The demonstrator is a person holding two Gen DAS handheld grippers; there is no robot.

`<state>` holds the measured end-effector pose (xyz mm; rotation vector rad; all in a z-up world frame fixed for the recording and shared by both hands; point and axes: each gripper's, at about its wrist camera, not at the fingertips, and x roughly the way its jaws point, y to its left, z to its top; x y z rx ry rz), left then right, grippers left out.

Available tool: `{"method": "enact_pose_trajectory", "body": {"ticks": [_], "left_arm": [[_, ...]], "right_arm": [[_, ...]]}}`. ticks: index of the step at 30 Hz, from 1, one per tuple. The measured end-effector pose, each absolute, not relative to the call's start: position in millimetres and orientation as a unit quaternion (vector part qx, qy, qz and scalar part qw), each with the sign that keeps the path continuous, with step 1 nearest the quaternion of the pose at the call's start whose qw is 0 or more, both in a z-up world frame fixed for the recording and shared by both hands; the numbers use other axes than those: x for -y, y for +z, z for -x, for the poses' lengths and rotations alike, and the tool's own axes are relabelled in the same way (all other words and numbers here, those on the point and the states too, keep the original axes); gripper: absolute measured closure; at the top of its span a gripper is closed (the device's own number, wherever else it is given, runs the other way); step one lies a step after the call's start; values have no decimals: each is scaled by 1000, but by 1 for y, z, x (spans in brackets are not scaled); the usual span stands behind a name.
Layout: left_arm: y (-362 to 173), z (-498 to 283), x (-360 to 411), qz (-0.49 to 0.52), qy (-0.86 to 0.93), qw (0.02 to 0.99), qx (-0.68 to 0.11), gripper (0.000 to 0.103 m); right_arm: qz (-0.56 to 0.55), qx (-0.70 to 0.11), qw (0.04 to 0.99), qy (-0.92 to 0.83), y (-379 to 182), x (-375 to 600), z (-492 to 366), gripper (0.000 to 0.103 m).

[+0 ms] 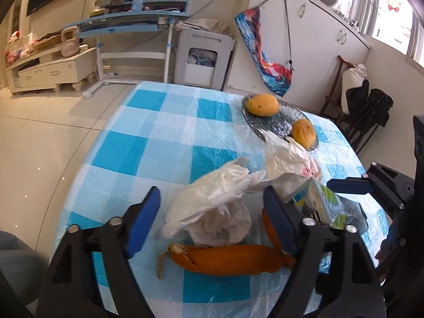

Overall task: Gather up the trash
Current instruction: 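Grasp the printed milk carton with the right gripper, then grasp the orange carrot with the left gripper while the right gripper lifts the milk carton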

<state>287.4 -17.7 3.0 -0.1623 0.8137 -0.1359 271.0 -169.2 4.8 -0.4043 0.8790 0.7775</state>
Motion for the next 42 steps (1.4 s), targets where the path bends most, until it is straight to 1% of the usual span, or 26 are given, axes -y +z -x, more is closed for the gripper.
{"method": "enact_pose_trajectory", "body": {"ticks": [1,2,3,4,7,9,15,18,20,22,24,27,29,33,37,40,41,42], "left_arm": [[-2,-289,22,77,-81,905,-411,55],[-6,-289,26,76,-92,900,-420,62],[-7,-286,29,72,-103,896,-425,73],[-7,-282,30,68,-107,896,-426,78],[-7,-260,30,65,-122,892,-431,83],[-6,-240,27,67,-128,889,-434,84],[-1,-176,4,94,-128,885,-438,84],[4,-150,-9,107,-122,887,-433,84],[9,-139,-15,112,-120,888,-429,80],[14,-131,-21,118,-113,893,-420,64],[19,-125,-26,124,-104,898,-409,55],[24,-117,-28,116,-101,905,-397,49],[23,-115,-23,93,-103,907,-398,48],[22,-118,-6,34,-116,910,-396,47],[11,-130,14,-51,-113,905,-407,47],[5,-133,21,-87,-108,901,-410,47],[5,-133,23,-95,-107,901,-411,48],[6,-132,23,-98,-107,900,-410,52]], "right_arm": [[179,-419,807,375,4,169,-271,7],[167,-429,799,386,4,170,-271,7],[155,-436,792,398,4,171,-270,7],[140,-443,784,411,4,173,-268,7],[104,-459,767,435,6,176,-251,7],[85,-472,754,449,6,178,-238,7],[71,-487,756,431,7,187,-196,7],[68,-478,769,419,13,193,-173,7],[77,-466,782,406,17,194,-159,7],[104,-453,798,383,16,192,-153,7],[130,-442,809,364,15,188,-148,7],[165,-425,818,352,13,186,-139,7],[190,-416,821,342,9,181,-138,7],[203,-418,818,339,4,177,-144,7],[191,-434,810,344,-3,175,-153,7],[178,-439,807,352,-3,179,-158,7],[178,-441,806,353,-3,179,-158,7],[179,-442,805,353,-3,179,-157,7]]}}
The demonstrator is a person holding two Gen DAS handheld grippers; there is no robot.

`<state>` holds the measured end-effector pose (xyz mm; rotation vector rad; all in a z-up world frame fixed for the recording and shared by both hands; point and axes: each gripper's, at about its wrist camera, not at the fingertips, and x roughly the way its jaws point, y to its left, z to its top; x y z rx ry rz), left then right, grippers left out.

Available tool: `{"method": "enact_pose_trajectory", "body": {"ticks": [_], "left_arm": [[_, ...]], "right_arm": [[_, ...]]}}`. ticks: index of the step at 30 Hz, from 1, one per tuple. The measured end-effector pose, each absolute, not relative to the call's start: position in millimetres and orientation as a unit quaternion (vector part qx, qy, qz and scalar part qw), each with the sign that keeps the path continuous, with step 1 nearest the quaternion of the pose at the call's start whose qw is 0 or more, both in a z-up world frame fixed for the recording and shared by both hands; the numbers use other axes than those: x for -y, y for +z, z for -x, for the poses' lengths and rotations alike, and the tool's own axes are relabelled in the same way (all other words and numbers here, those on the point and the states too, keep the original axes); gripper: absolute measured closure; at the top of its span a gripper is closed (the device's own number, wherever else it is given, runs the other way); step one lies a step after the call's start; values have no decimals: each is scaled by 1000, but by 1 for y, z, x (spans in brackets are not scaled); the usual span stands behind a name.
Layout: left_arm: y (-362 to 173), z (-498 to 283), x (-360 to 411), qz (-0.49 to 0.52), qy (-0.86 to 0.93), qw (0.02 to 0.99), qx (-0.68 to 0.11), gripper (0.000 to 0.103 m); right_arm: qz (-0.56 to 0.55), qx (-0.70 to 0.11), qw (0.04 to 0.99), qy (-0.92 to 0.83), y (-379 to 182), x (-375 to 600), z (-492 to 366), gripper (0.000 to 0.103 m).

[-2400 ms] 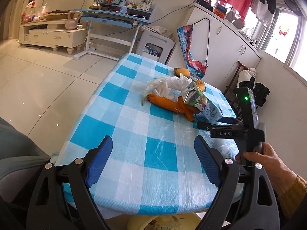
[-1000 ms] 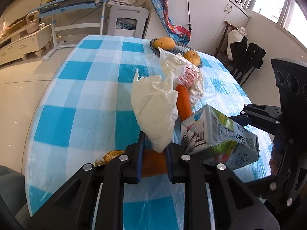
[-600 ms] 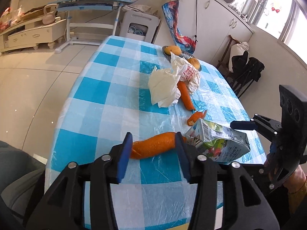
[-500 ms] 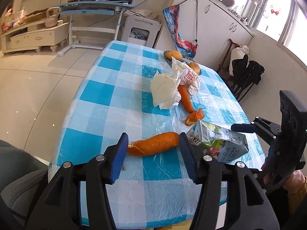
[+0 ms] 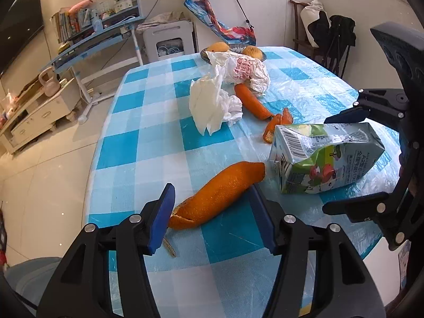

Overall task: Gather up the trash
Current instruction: 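Grasp the orange carrot with the left gripper while the right gripper lifts the milk carton, then carry the carrot and carton over the yellow basin and open both grippers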

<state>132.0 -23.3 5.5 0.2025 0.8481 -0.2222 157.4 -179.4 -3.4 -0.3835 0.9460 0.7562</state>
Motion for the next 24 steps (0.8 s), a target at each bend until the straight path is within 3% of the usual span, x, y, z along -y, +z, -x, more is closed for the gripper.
{"method": "enact_pose_trajectory", "body": {"ticks": [1,3,4,5,6,13,24], "left_arm": [[5,-131,24,-97,-108,900,-412,63],[7,-129,22,-91,-102,901,-412,74],[8,-128,21,-82,-104,900,-414,81],[8,-126,19,-74,-104,900,-416,83],[8,-125,18,-65,-104,900,-417,86],[8,-103,1,35,-114,898,-424,88],[17,-64,2,57,-106,904,-410,88]], "right_arm": [[179,-444,803,355,-4,179,-158,7],[177,-445,799,362,-5,179,-156,10],[175,-445,799,363,-5,179,-155,16],[173,-445,800,364,-5,180,-154,28],[167,-447,799,366,-4,181,-154,31],[101,-448,801,384,2,195,-145,50],[10,-428,809,402,15,207,-121,49]]}}
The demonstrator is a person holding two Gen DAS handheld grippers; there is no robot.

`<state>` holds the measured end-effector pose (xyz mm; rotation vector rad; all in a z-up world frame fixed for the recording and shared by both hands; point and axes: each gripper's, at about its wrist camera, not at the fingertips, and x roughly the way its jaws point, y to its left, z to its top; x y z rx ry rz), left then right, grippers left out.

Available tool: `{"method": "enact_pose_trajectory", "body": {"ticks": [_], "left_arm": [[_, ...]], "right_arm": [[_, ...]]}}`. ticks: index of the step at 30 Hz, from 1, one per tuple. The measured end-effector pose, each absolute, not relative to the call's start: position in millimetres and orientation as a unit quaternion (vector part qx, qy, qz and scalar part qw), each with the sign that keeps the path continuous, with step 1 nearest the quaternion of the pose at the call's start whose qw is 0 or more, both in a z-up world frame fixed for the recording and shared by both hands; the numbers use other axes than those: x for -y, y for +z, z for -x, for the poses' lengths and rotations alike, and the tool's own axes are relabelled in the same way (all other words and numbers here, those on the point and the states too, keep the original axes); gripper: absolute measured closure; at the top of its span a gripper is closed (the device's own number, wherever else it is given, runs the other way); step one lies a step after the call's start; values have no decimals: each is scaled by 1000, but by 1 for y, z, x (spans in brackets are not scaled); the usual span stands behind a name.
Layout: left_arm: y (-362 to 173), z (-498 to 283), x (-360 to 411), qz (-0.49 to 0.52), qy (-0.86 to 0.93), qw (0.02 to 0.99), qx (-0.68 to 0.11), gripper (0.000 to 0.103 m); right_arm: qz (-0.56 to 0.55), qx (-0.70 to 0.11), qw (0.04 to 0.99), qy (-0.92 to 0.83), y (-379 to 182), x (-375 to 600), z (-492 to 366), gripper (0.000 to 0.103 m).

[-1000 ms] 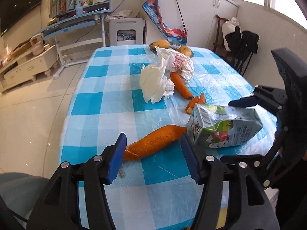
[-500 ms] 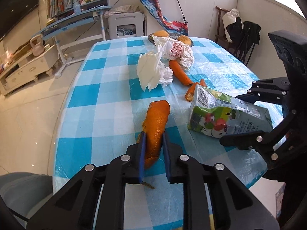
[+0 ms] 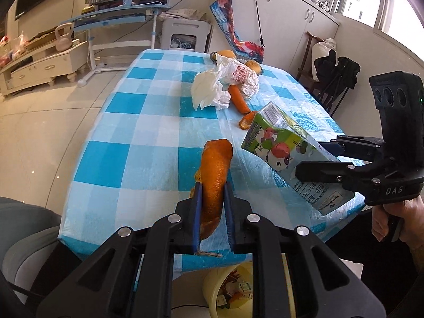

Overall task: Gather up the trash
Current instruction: 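Carry the carrot and carton over the yellow basin and open both grippers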

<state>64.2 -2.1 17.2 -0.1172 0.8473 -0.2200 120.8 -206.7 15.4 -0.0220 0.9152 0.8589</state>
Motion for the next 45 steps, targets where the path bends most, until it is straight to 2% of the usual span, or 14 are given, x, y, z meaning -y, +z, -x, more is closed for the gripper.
{"method": "enact_pose_trajectory", "body": {"ticks": [10,13,17,26,27,29,33,37,39,41,45], "left_arm": [[21,-35,11,58,-118,906,-402,88],[20,-24,15,62,-121,904,-404,88],[13,-6,24,63,-129,901,-410,88],[-5,21,42,48,-156,888,-430,88],[-5,23,41,48,-158,887,-431,88],[-7,25,40,49,-163,885,-433,88],[-8,28,42,45,-171,883,-434,88],[-8,30,46,36,-180,881,-437,88],[-10,31,50,30,-188,877,-442,88],[-13,31,54,25,-200,870,-450,88],[-20,35,66,7,-227,856,-464,81]], "right_arm": [[-9,-414,804,426,29,204,-65,49],[10,-422,799,428,26,201,-43,50],[40,-440,789,427,16,197,-14,56],[83,-467,788,393,-9,195,8,56],[75,-464,794,386,-9,199,6,55],[55,-455,808,370,-5,208,3,41],[18,-408,842,353,11,224,4,31],[16,-322,892,317,36,232,16,7],[-2,-310,903,298,36,237,14,7],[-23,-342,896,282,30,238,-1,7],[-42,-365,891,267,26,248,-9,7]]}}
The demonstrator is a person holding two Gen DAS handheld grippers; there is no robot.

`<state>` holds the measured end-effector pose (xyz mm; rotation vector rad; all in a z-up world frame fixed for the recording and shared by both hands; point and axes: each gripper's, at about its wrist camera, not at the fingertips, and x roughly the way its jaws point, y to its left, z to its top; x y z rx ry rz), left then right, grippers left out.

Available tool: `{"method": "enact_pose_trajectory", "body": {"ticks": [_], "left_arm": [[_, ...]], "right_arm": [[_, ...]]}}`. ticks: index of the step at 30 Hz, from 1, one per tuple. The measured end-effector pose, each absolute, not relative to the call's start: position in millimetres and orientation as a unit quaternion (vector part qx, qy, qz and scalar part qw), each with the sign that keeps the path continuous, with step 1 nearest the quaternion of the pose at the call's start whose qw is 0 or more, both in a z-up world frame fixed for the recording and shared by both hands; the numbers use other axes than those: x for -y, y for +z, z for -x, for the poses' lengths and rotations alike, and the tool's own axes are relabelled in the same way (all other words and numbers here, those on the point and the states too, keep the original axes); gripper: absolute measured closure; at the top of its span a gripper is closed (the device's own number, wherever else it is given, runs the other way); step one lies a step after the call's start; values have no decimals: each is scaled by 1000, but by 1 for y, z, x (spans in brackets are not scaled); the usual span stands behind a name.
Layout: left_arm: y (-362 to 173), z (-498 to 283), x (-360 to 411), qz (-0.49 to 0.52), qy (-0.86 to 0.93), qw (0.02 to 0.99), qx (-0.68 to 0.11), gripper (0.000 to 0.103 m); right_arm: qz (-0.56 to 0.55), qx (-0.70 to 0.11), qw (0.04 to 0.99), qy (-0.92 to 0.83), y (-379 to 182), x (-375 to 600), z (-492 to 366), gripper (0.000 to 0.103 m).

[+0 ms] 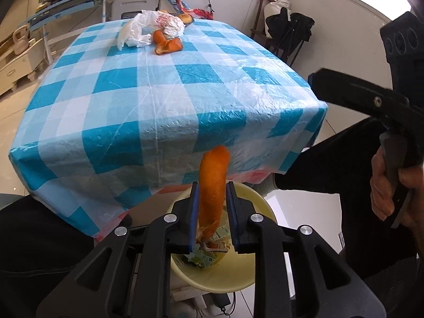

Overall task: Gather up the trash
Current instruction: 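Carry the carrot and carton over the yellow basin and open both grippers, then withdraw both open tools from the basin back toward the table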

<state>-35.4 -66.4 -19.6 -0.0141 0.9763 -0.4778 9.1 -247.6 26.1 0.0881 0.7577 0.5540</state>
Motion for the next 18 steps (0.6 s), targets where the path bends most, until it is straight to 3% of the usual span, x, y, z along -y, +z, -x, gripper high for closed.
{"method": "enact_pose_trajectory", "body": {"ticks": [4,18], "left_arm": [[-18,39,72,-7,-226,860,-457,59],[-7,37,60,-12,-174,889,-424,42]], "right_arm": [[-42,-370,888,269,24,249,-8,7],[-39,-380,881,278,19,244,-6,7]]}}
